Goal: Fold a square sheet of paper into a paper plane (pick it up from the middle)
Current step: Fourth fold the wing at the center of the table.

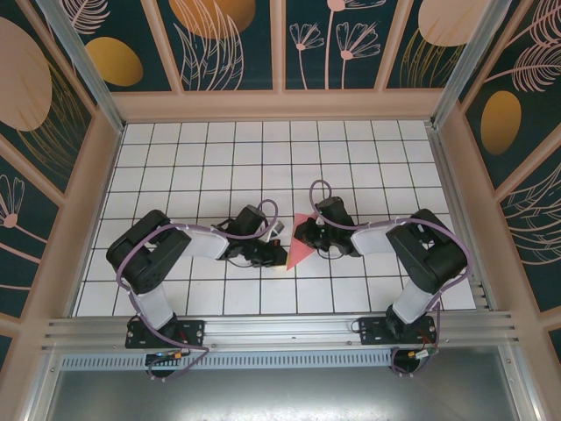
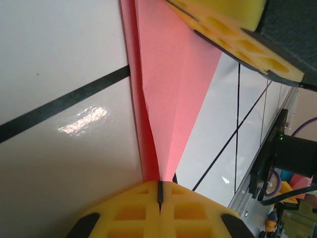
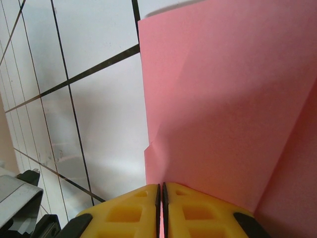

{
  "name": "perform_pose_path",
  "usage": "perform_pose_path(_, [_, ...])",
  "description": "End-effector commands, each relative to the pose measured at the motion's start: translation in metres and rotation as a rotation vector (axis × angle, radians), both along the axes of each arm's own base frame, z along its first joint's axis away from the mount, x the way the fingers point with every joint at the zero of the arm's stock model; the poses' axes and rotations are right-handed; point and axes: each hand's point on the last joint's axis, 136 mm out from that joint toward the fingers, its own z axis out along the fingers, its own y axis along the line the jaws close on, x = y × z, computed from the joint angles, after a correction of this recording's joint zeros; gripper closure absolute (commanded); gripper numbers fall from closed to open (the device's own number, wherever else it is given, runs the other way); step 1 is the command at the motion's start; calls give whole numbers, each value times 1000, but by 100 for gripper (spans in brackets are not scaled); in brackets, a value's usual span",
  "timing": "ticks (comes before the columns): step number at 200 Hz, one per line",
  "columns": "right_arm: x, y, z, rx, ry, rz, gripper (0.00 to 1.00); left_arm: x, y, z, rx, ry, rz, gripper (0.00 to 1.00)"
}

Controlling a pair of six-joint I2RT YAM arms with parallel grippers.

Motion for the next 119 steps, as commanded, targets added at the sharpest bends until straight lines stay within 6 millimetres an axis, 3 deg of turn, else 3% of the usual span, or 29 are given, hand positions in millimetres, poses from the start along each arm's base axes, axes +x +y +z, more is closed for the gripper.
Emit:
perform_pose_path(1, [-26,-37,-55,-198,122,-33,85,-23,18,-23,108,80,-48,100])
perform_pose_path(35, [-26,-39,-56,-209,126,-39,85,-28,29,-33,171,85,-56,99])
perform_pose_path(74, [-27,-41,-59,-221,131,-47,85,-25,30,-30,198,62,-65,97])
perform_pose_path(103, [-28,-41,-60,-222,136,-46,85,-20,30,-13,181,16,-44,95])
perform_pose_path(119, [-28,-41,-60,-220,135,-45,85,-8,28,9,162,-57,-1,93])
